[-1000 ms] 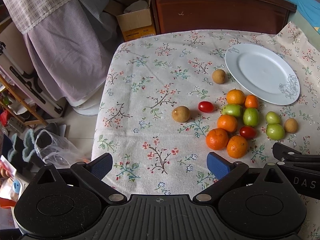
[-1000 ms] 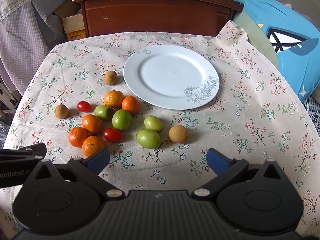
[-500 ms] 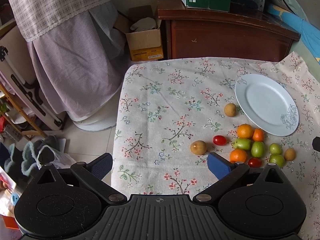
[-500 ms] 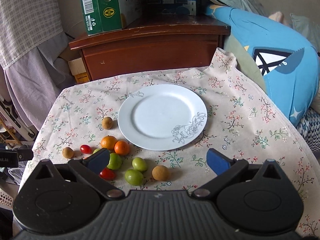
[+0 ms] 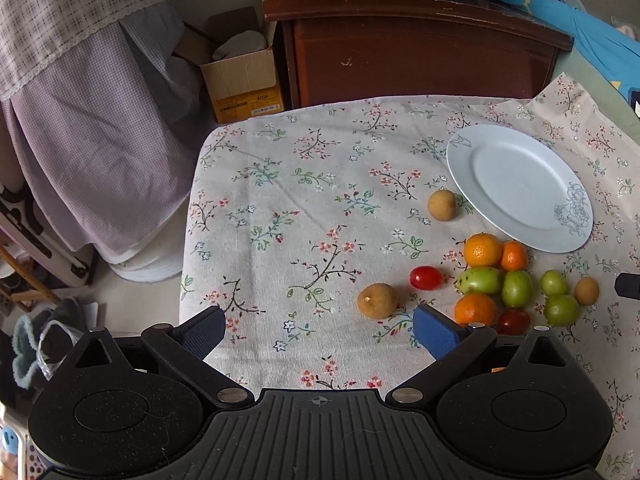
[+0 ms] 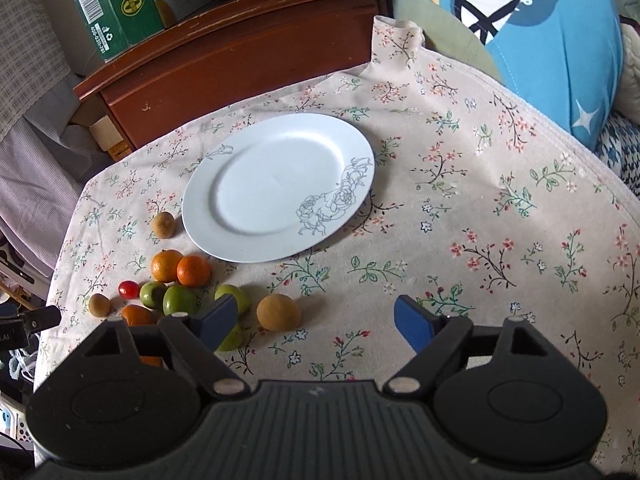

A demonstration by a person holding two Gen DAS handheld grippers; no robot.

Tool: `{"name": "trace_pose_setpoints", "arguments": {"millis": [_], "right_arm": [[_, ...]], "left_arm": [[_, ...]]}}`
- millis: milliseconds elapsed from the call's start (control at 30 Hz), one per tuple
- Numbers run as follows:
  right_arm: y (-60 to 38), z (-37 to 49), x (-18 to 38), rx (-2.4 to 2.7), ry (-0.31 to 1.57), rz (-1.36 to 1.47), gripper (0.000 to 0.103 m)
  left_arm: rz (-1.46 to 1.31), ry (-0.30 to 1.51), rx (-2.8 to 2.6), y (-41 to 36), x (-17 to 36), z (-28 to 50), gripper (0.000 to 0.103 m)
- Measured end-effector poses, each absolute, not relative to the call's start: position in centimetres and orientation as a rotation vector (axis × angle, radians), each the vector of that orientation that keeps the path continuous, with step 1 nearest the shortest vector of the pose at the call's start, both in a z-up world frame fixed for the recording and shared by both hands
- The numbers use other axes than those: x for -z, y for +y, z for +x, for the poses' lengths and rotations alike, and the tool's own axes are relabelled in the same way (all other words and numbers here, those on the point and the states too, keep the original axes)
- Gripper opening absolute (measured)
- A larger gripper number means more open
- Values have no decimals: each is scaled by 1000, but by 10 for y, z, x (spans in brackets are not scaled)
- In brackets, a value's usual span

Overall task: Organize fruits
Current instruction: 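Grasp a brown round fruit with the left tool while the right tool grasps another, then carry both brown fruits onto the white plate and open both tools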

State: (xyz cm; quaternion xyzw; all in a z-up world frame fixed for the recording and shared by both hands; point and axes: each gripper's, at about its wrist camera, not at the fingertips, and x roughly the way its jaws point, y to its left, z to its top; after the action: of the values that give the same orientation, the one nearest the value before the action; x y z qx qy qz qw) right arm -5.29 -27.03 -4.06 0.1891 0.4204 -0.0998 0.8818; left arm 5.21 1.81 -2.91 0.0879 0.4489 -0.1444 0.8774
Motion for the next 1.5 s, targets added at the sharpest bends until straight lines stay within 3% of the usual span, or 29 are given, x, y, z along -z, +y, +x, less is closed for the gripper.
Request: {"name": "trace_pose_setpoints", "arguments": {"millis": [133,233,367,500,567,800,1033,1100,1200,1500], "right_arm": [[-266,-51,49,175,883,389,73],[-264,-47,53,177,884,382,69],[-263,-41,58,166,891,394,61],[-262,-37,63,155,897,402,50],[-261,-36,64,146,892,409,49],[-256,-33,66,115,886,403,38],[-253,-31,68,99,895,400,37],[-252,-31,68,96,893,395,35],[-249,-31,68,75,894,387,26],[-243,-31,52,71,839,345,26]], "left_arm": [[178,924,321,15,38,56,99],[146,921,337,18,44,63,90],[119,938,352,16,52,69,71],[126,938,372,10,57,72,66],[125,938,376,8,60,74,65],[146,959,398,1,71,77,46],[175,934,390,-5,72,74,41],[174,926,402,-6,71,73,27],[157,924,405,-7,69,74,26],[102,870,438,-11,50,68,26]]}}
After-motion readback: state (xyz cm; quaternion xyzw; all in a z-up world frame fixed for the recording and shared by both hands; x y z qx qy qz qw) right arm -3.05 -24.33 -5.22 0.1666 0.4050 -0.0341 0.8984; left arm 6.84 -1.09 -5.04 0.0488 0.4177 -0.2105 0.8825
